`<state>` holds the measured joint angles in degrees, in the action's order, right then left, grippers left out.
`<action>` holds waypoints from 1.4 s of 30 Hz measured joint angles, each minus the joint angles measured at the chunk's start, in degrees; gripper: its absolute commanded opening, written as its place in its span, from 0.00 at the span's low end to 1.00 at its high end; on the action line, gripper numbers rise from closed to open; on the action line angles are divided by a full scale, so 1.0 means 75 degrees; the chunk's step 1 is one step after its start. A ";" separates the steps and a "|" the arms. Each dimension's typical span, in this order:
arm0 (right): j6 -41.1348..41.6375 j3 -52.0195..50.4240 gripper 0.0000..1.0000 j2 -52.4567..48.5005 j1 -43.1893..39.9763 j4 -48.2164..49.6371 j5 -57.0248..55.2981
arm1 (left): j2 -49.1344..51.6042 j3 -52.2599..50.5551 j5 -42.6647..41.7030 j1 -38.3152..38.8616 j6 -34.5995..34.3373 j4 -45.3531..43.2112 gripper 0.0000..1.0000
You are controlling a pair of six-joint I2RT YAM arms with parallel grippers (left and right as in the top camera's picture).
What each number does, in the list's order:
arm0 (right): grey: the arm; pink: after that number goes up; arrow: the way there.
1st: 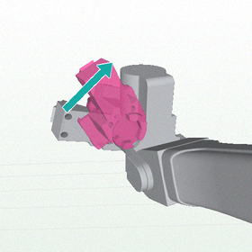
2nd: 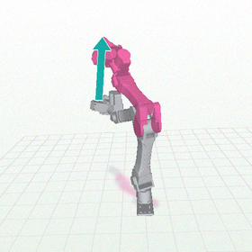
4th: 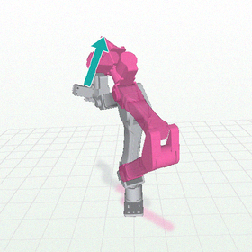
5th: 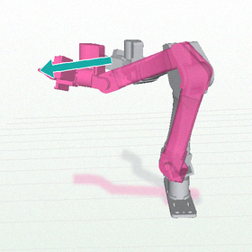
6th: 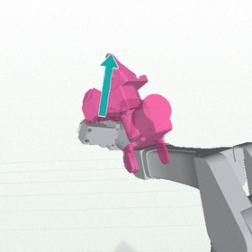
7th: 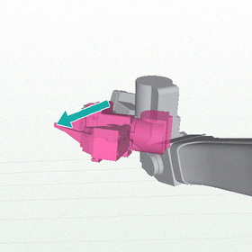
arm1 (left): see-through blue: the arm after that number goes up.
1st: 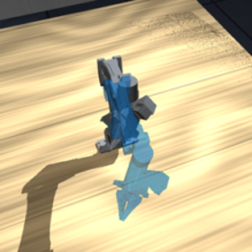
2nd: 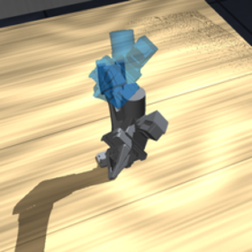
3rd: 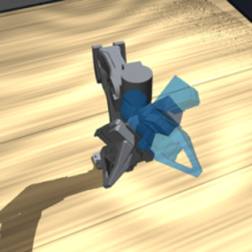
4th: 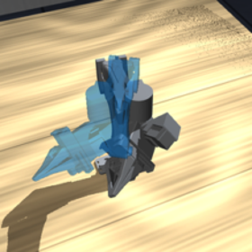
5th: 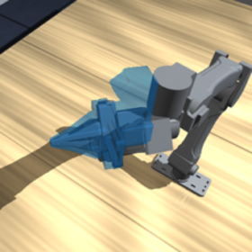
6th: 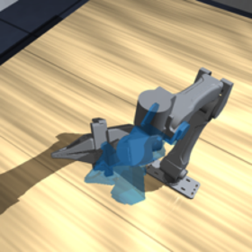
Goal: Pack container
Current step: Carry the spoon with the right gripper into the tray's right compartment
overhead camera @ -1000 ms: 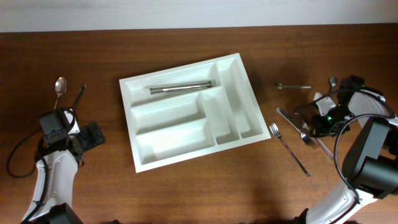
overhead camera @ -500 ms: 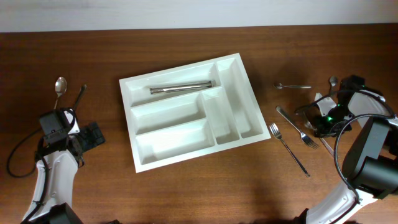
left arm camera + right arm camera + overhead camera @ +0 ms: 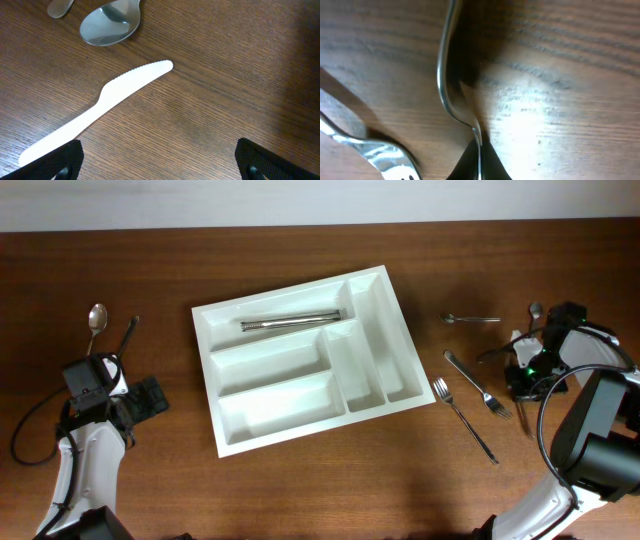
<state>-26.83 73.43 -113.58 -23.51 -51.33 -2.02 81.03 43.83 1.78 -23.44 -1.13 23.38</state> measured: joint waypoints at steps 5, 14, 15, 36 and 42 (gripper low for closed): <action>0.0557 0.0568 0.04 -0.0026 0.0163 -0.0367 0.0227 | 0.0000 0.0000 0.0000 0.0000 -0.0003 0.0000 0.99; 0.1629 0.3258 0.04 -0.0020 0.1617 -0.1789 0.0714 | 0.0000 0.0000 0.0000 0.0000 0.0000 0.0003 0.99; 0.1705 0.3515 0.04 -0.0020 0.1874 -0.1906 0.0746 | 0.0000 0.0000 0.0003 0.0000 0.0000 0.0000 0.99; 0.3182 0.4164 0.04 -0.0405 0.4945 -0.1542 0.1005 | 0.0000 0.0000 0.0003 0.0000 0.0000 0.0000 0.99; 0.3212 0.3923 0.04 -0.1253 0.5042 -0.1495 0.1233 | 0.0000 0.0000 0.0000 0.0000 0.0000 0.0000 0.99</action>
<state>-2.74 102.85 -122.98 14.31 -62.54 7.22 81.03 43.83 1.78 -23.44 -1.13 23.38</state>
